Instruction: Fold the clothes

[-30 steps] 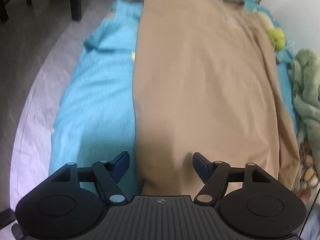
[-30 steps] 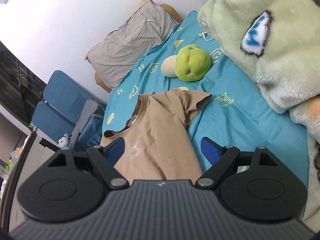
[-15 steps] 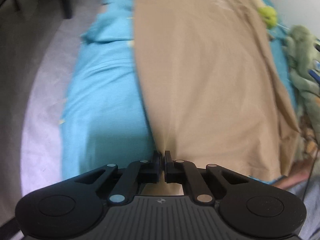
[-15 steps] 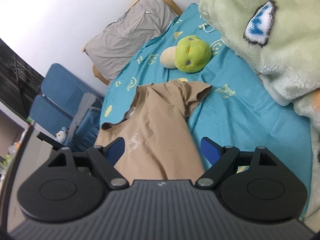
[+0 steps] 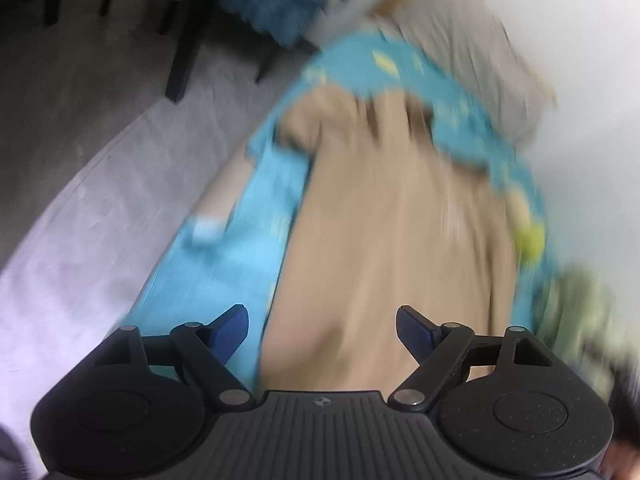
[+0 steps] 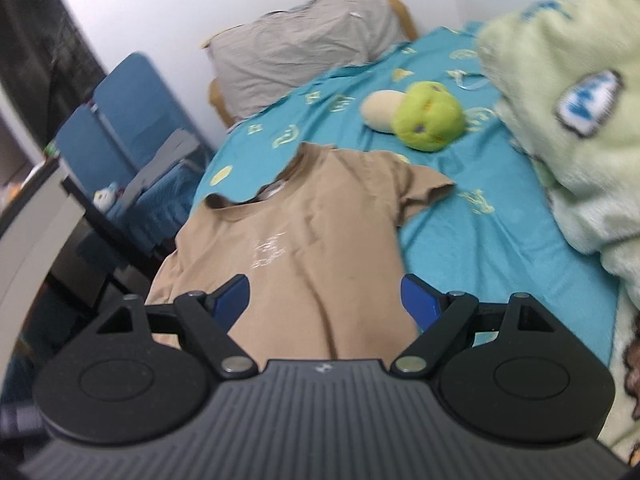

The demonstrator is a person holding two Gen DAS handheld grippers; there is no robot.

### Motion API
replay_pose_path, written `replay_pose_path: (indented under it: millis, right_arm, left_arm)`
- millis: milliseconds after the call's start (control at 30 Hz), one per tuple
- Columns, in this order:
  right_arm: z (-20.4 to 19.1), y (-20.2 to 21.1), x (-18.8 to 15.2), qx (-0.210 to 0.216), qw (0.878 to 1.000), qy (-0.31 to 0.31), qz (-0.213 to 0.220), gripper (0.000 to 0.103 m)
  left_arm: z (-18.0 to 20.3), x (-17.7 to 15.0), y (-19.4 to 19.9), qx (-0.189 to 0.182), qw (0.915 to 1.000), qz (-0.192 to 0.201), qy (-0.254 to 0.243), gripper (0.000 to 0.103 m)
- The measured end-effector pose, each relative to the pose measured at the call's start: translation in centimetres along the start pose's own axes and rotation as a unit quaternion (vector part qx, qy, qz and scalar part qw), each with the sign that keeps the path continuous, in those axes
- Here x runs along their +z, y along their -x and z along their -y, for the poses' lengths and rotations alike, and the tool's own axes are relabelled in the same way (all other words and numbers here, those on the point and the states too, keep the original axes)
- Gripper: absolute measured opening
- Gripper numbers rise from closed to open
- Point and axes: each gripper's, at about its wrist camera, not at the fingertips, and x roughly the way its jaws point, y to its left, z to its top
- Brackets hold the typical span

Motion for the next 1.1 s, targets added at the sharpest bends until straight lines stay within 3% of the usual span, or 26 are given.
replay_pose_path:
  millis: [133, 267, 333, 400, 433, 467, 533, 567, 900, 1000, 1100]
  right_arm:
    - [-1.7, -0.8, -0.2, 0.011, 0.999, 0.032, 0.000, 0.084]
    - [-2.3, -2.5, -0.5, 0.020, 0.999, 0.030, -0.020, 0.084]
    - [-2.3, -3.7, -0.5, 0.019, 0.999, 0.023, -0.030, 0.084]
    - [-2.0, -5.0, -0.3, 0.018, 0.999, 0.012, -0.039, 0.084]
    - [-1.8, -5.6, -0.2, 0.018, 0.999, 0.005, -0.043, 0.084]
    - [-1.5, -6.2, -0.1, 0.018, 0.999, -0.006, -0.049, 0.084]
    - [-1.0, -6.9, 0.0, 0.021, 0.998, -0.026, -0.056, 0.084]
    - [-0.8, -7.1, 0.0, 0.021, 0.998, -0.035, -0.058, 0.084]
    - [0.3, -6.1, 0.0, 0.010, 0.997, -0.060, -0.043, 0.084]
    - [0.5, -6.0, 0.0, 0.008, 0.997, -0.061, -0.043, 0.084]
    - [0.5, -6.0, -0.1, 0.008, 0.997, -0.062, -0.047, 0.084]
  left_arm:
    - [-1.4, 6.1, -5.7, -0.027, 0.9941, 0.052, 0.091, 0.083]
    - [-3.2, 9.5, -10.8, -0.043, 0.9799, 0.081, 0.177, 0.080]
    - [-3.8, 10.3, -12.8, -0.054, 0.9744, 0.083, 0.202, 0.075]
    - [-4.0, 10.8, -14.2, -0.057, 0.9745, 0.095, 0.195, 0.072]
    - [-4.0, 11.0, -14.7, -0.057, 0.9752, 0.103, 0.187, 0.065]
    - [-4.2, 11.2, -15.1, -0.056, 0.9768, 0.108, 0.176, 0.045]
    - [-4.6, 11.5, -15.8, -0.045, 0.9805, 0.113, 0.155, 0.015]
    - [-4.8, 11.7, -16.1, -0.040, 0.9814, 0.116, 0.147, 0.010]
    - [-6.4, 11.0, -13.0, 0.029, 0.9679, 0.212, 0.131, 0.000]
    - [-8.5, 10.6, -13.2, 0.002, 0.9677, 0.181, 0.176, 0.004]
    - [-10.2, 10.7, -14.3, -0.032, 0.9682, 0.131, 0.211, 0.024]
